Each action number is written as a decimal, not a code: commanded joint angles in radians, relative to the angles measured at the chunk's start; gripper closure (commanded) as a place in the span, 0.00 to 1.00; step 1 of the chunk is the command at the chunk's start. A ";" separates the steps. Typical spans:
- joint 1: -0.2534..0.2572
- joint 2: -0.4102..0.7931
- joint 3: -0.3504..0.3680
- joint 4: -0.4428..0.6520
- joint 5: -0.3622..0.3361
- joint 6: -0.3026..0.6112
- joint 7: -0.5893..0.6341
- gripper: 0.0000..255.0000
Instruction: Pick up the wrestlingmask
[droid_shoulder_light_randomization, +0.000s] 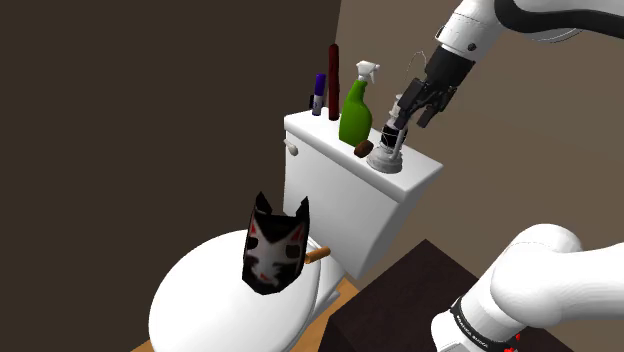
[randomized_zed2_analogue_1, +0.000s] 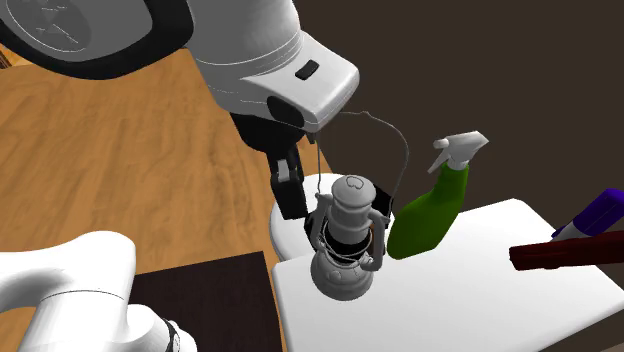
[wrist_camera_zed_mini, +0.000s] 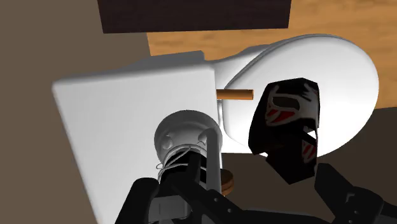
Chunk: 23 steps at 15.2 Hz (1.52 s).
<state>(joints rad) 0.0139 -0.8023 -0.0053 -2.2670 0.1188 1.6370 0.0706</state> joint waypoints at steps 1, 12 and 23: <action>0.000 0.000 0.000 0.000 0.000 0.000 0.000 0.00; -0.011 0.219 0.205 -0.071 0.096 0.283 0.280 0.00; -0.040 0.590 0.385 0.033 0.067 0.540 0.587 0.00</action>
<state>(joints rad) -0.0222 -0.2611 0.3636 -2.2445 0.1969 2.1416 0.6246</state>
